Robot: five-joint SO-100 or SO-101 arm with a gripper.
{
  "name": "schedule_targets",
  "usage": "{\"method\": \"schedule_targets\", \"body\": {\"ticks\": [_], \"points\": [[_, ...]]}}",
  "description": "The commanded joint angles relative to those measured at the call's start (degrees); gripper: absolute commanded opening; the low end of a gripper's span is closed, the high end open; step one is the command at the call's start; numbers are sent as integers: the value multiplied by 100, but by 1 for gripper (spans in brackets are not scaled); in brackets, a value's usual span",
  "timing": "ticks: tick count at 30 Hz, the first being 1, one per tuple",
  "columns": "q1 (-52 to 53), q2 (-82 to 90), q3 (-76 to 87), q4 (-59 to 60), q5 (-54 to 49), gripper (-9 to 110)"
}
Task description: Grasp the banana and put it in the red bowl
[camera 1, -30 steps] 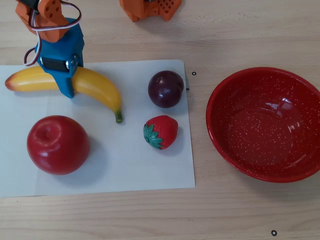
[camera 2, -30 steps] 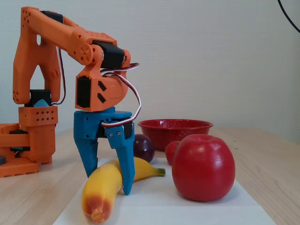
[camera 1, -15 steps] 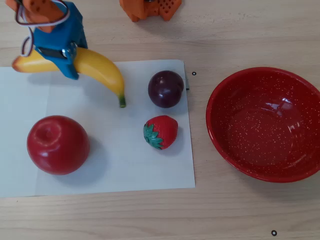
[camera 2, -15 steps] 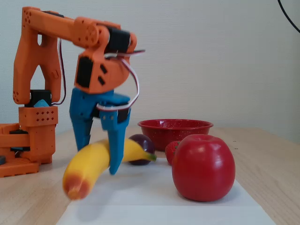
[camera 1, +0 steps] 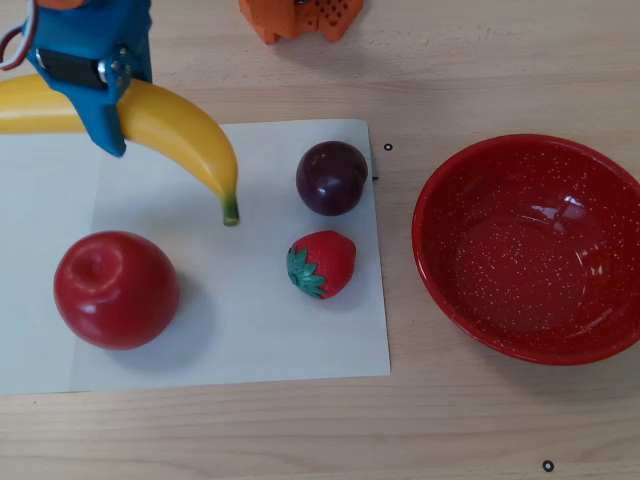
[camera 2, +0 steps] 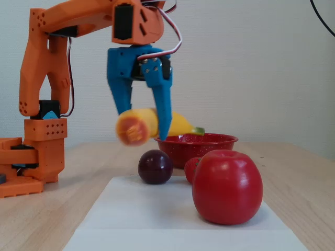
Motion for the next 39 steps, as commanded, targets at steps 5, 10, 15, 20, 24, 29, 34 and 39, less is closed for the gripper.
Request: {"method": "schedule_targets", "body": {"ticks": [5, 10, 15, 20, 24, 29, 34, 39], "points": [[1055, 1336, -1011, 800, -747, 0], [2057, 1389, -1397, 800, -1301, 0], [3164, 1310, -1881, 791, -1775, 0], [4184, 1099, -2162, 686, -2241, 0], [4887, 967, -2224, 404, -2540, 0], [5528, 835, -2074, -272, -2672, 0], [5985, 747, -1485, -1230, -2584, 0], [6267, 686, -712, -2320, -2338, 0]]}}
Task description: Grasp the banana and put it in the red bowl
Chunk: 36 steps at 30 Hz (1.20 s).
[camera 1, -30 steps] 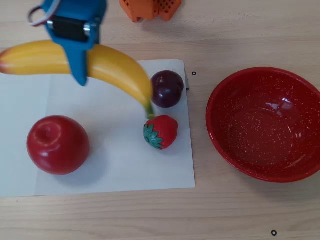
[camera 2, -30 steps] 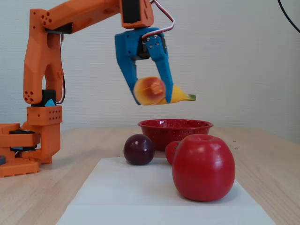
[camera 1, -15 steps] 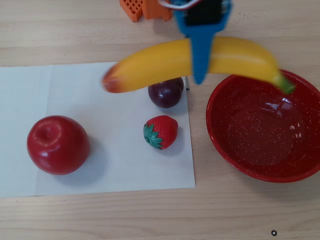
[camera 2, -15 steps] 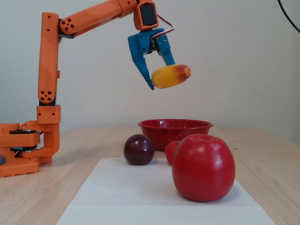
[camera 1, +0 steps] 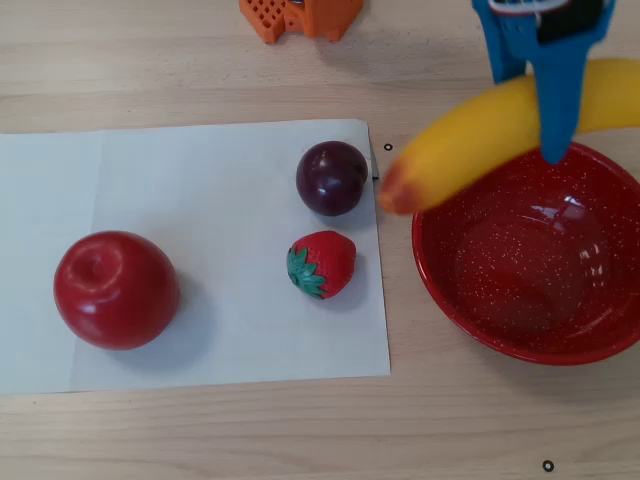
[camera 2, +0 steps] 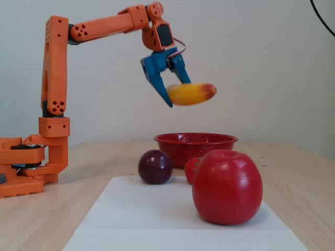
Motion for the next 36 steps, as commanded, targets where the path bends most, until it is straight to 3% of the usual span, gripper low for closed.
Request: {"method": "schedule_targets", "body": {"ticks": [1, 7, 13, 19, 32, 36], "points": [[185, 396, -167, -624, 237, 0], [316, 308, 756, -1714, 782, 1], [316, 272, 1336, -2171, 1134, 27], [264, 255, 1327, -2153, 1143, 32], [0, 299, 237, -1195, 738, 29], [-141, 431, -176, -721, 606, 19]]}}
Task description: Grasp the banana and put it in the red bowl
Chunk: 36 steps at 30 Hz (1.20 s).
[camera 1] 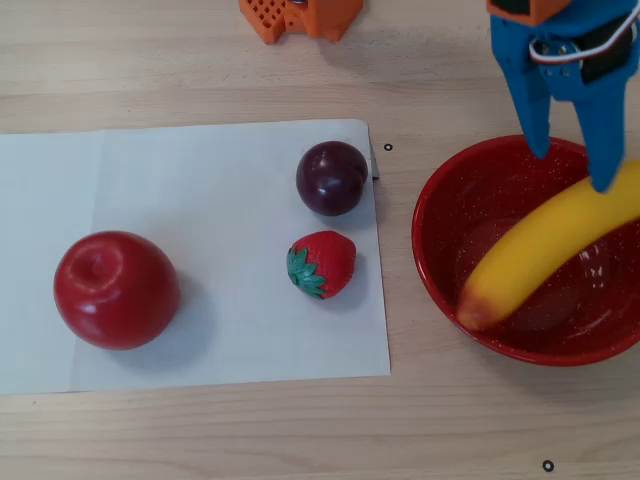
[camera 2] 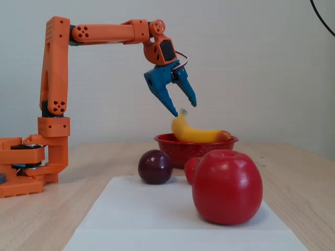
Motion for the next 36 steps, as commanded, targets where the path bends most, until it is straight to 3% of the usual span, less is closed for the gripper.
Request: {"method": "schedule_targets", "body": {"ticks": [1, 5, 16, 30, 36], "points": [[-316, 606, -782, 272, -149, 15], [-448, 809, -1055, 668, -176, 0], [-1195, 1995, -1072, 1652, -211, 0], [-2294, 5414, 2347, 1125, 202, 0], [-2856, 6486, 3885, 316, 193, 0]]}}
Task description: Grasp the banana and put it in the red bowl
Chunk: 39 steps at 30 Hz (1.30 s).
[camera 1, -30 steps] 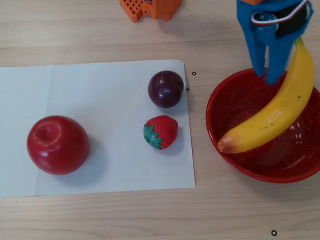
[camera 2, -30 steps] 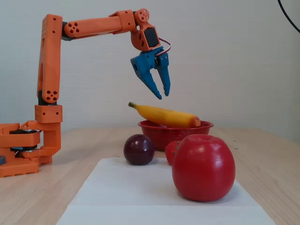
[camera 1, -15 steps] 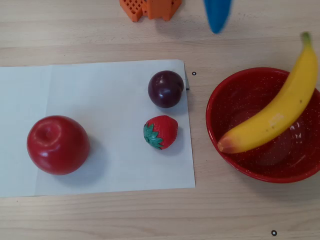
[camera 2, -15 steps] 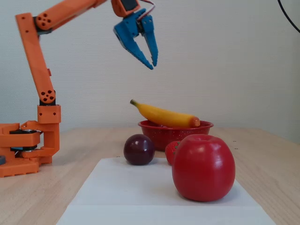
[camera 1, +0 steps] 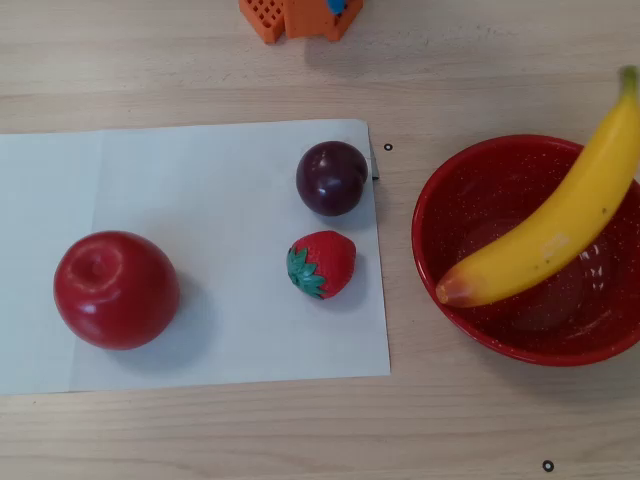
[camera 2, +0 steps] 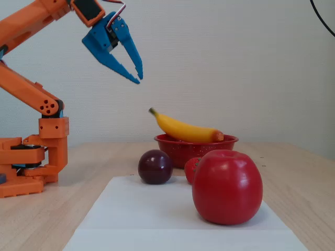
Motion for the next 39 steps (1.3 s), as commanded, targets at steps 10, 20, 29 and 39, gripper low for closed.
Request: {"method": "schedule_targets", "body": {"ticks": [10, 20, 29, 39], "points": [[-615, 2118, 2522, -1863, 123, 0], [-756, 3357, 4904, -3718, -185, 0], [-817, 4069, 6715, -4896, -26, 0], [-870, 4069, 7181, -3885, -220, 0]]}}
